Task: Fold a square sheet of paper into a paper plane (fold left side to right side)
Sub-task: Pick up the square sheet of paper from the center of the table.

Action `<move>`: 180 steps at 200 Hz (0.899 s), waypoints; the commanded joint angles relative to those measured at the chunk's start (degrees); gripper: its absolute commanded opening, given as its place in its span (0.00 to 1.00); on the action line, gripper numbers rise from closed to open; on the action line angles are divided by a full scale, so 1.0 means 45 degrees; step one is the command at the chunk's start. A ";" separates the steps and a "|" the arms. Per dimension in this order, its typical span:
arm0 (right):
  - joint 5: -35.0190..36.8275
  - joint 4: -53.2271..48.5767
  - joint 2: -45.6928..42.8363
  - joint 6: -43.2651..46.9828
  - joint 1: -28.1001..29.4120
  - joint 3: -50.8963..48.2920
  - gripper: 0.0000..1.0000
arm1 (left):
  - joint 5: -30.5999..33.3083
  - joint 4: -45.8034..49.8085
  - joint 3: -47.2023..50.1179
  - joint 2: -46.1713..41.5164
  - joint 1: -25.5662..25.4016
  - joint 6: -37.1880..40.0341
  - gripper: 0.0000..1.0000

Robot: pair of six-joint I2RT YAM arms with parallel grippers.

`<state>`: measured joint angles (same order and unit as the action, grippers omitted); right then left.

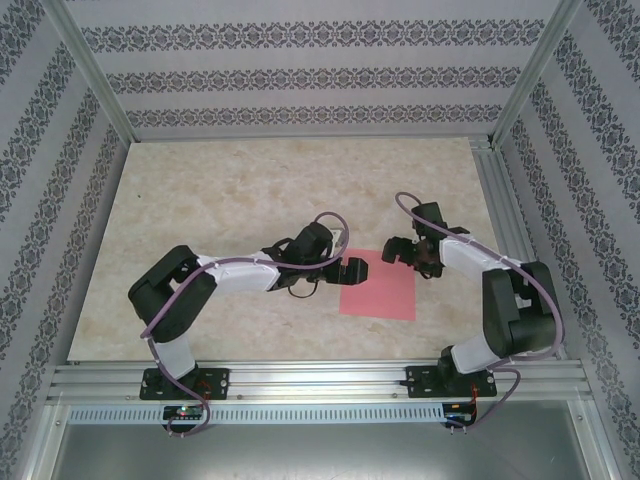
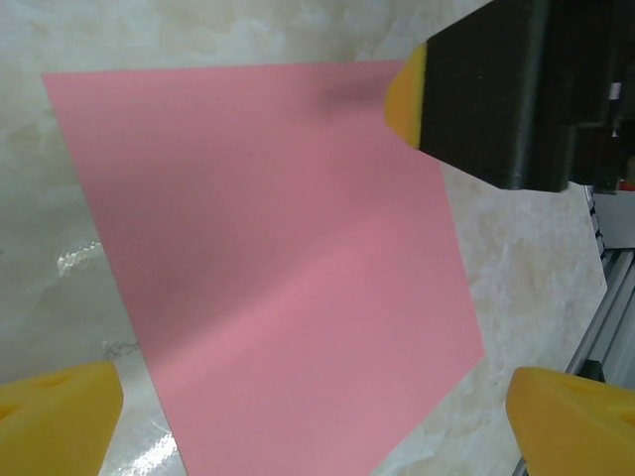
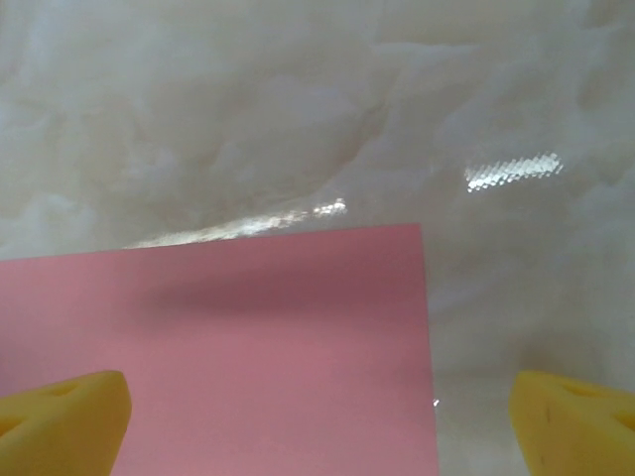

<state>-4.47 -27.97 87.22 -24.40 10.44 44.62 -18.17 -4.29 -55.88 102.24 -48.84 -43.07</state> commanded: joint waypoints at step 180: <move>-0.0374 -0.1027 0.0953 -0.1416 0.2207 0.1215 0.97 | -0.0543 -0.1432 0.0541 0.1179 -0.0709 -0.0704 1.00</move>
<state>-2.13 -31.64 91.02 -29.10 19.29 48.49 -20.29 -8.19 -54.63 105.67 -50.81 -45.52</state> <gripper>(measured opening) 0.977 0.998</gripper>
